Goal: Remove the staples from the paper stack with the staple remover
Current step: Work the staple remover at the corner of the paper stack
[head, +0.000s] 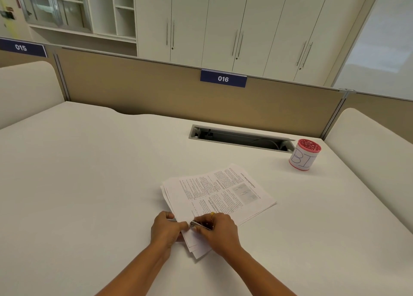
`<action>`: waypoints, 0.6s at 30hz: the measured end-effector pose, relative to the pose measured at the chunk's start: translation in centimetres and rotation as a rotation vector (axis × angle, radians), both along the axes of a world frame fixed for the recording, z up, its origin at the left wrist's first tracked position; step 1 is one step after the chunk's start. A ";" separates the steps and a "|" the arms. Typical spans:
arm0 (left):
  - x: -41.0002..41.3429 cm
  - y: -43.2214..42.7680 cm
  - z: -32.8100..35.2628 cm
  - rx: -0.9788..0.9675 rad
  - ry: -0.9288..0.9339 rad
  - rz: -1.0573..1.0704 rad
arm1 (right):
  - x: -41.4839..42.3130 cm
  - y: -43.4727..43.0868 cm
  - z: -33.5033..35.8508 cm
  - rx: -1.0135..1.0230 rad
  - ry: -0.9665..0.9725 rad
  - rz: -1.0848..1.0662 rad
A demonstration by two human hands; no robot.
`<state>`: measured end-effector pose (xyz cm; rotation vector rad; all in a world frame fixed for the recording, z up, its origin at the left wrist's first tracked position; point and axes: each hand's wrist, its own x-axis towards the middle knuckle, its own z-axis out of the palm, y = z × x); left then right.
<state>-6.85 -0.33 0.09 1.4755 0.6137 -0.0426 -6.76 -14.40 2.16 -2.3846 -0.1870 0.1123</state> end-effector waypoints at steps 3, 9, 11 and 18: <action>0.0 -0.1 0.0 0.018 -0.003 0.009 | -0.1 0.2 0.1 0.014 0.015 -0.014; -0.2 -0.4 0.0 0.061 -0.010 0.011 | 0.0 0.3 -0.1 0.072 0.079 -0.068; -0.2 -0.4 0.0 0.067 -0.012 0.003 | 0.0 0.1 -0.3 0.139 0.121 -0.092; -0.4 -0.3 0.1 0.069 -0.010 -0.011 | 0.3 -0.4 -0.5 0.476 0.289 -0.130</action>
